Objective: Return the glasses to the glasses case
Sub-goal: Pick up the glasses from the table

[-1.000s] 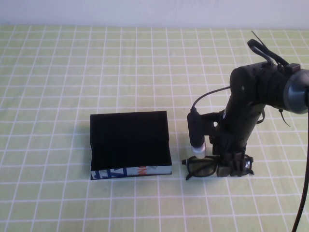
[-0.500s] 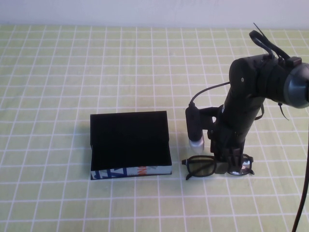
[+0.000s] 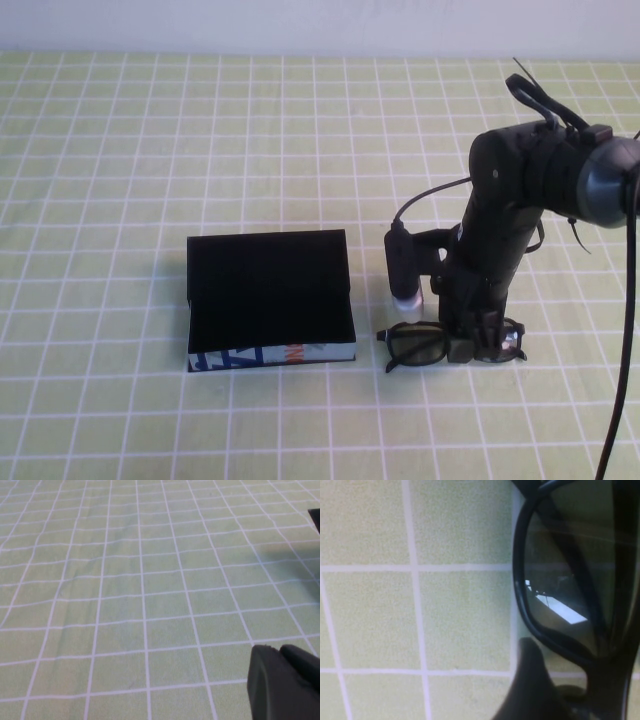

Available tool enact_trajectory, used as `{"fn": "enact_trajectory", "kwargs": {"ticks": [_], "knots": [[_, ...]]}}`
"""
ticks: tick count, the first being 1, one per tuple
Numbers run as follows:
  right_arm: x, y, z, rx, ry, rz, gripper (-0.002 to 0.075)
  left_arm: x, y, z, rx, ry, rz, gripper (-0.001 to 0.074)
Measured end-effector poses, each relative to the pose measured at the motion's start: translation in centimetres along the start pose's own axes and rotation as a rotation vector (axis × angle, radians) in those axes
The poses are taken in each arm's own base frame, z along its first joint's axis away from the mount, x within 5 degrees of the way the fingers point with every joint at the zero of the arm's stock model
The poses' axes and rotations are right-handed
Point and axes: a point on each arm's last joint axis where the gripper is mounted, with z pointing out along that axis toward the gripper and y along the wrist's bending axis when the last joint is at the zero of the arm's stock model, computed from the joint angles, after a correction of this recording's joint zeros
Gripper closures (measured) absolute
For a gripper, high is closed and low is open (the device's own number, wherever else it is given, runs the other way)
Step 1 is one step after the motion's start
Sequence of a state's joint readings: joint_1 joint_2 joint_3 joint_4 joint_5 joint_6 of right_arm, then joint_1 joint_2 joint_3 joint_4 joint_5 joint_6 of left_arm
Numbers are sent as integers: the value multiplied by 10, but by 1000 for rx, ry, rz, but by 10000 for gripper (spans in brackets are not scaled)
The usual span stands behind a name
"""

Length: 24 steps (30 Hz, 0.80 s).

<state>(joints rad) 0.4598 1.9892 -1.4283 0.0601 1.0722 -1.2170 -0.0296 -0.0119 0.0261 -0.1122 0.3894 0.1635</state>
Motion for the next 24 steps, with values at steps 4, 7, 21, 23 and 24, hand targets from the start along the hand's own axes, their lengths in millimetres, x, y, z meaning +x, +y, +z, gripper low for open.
{"fn": "enact_trajectory", "kwargs": {"ticks": [4,7,21,23,24], "knots": [[-1,-1,-2,5,-3,15,337,0,0,0,0,0,0,737],[0,-1,-2,1,-1,21,375,0,0,0,0,0,0,737],[2,8,-4,-89,36,51,658,0,0,0,0,0,0,737],[1,9,-4,-94,40,75,658,0,0,0,0,0,0,737],[-1,11,-6,-92,43,85,658,0,0,0,0,0,0,737]]}}
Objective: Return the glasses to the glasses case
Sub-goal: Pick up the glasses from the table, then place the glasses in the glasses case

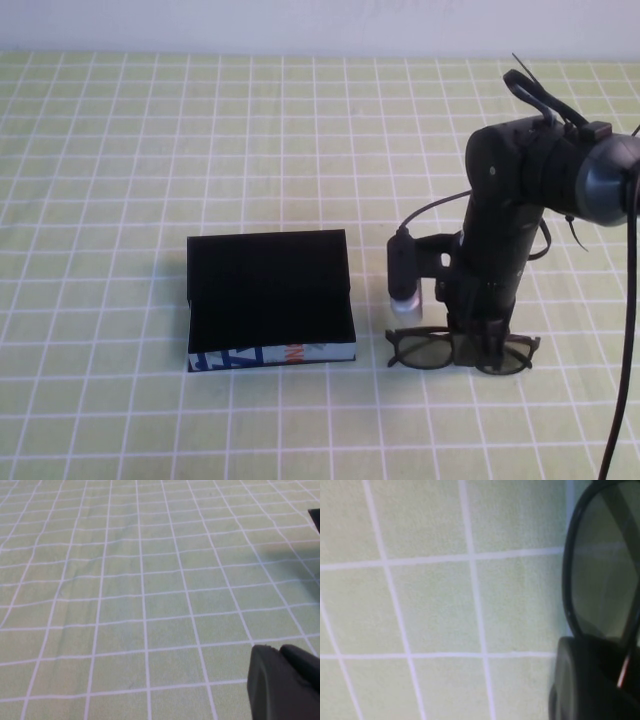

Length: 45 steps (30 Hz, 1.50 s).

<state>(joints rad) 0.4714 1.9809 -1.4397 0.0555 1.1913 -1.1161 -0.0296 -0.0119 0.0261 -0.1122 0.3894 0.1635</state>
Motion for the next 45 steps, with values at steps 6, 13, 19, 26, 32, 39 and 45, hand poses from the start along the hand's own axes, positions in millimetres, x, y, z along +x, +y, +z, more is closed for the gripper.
{"fn": "enact_trajectory", "kwargs": {"ticks": [6,13,19,26,32,39,45], "knots": [[-29,22,-33,80,-40,-31,659,0,0,0,0,0,0,737],[-92,39,-78,246,-116,-153,659,0,0,0,0,0,0,737],[-146,43,-67,272,-136,-202,659,0,0,0,0,0,0,737],[-174,41,-41,256,-127,-237,659,0,0,0,0,0,0,737],[-177,37,-26,236,-105,-213,659,0,0,0,0,0,0,737],[-176,33,-19,226,-92,-204,659,0,0,0,0,0,0,737],[-178,30,-11,216,-82,-203,659,0,0,0,0,0,0,737]]}}
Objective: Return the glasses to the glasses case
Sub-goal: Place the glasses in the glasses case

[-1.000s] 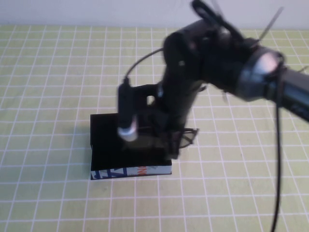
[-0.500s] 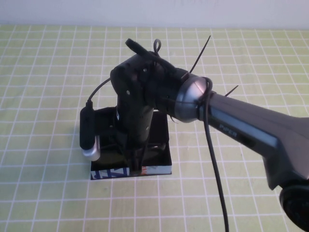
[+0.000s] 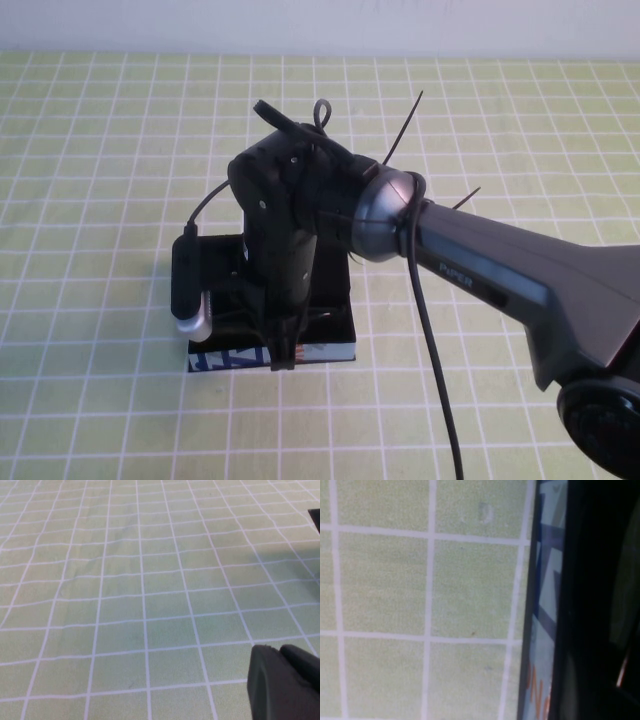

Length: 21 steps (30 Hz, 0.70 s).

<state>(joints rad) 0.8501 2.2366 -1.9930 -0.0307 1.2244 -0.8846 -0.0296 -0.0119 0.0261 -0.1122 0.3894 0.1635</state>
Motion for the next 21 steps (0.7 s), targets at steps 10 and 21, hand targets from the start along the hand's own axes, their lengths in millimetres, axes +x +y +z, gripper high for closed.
{"fn": "enact_trajectory", "kwargs": {"ticks": [10,21], "knots": [[1,-1,5,-8,8,4,636,0,0,0,0,0,0,737],[3,-2,-18,51,4,16,437,0,0,0,0,0,0,737]]}}
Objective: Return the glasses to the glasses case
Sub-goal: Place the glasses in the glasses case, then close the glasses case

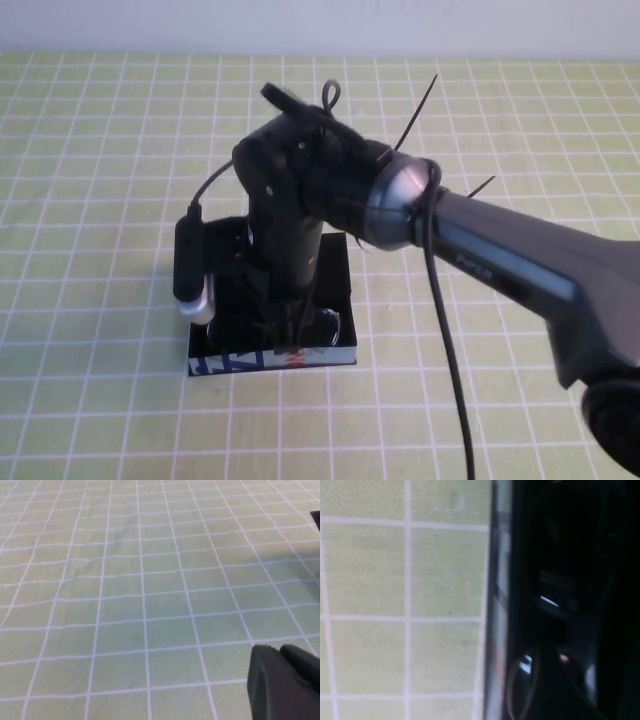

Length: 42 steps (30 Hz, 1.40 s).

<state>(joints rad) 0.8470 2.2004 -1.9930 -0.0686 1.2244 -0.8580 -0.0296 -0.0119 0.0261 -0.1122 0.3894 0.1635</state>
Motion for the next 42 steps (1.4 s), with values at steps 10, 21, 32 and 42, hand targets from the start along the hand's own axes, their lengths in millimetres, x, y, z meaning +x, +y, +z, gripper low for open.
{"fn": "enact_trajectory", "kwargs": {"ticks": [10,21,32,42], "knots": [[24,-13,-71,148,-56,259,568,0,0,0,0,0,0,737],[77,-46,-84,123,-114,576,736,0,0,0,0,0,0,737],[115,-66,-90,-12,-280,815,737,-1,0,0,-2,-10,0,737],[119,-68,-92,-57,-329,865,737,-26,1,-4,69,-286,-546,737]]}}
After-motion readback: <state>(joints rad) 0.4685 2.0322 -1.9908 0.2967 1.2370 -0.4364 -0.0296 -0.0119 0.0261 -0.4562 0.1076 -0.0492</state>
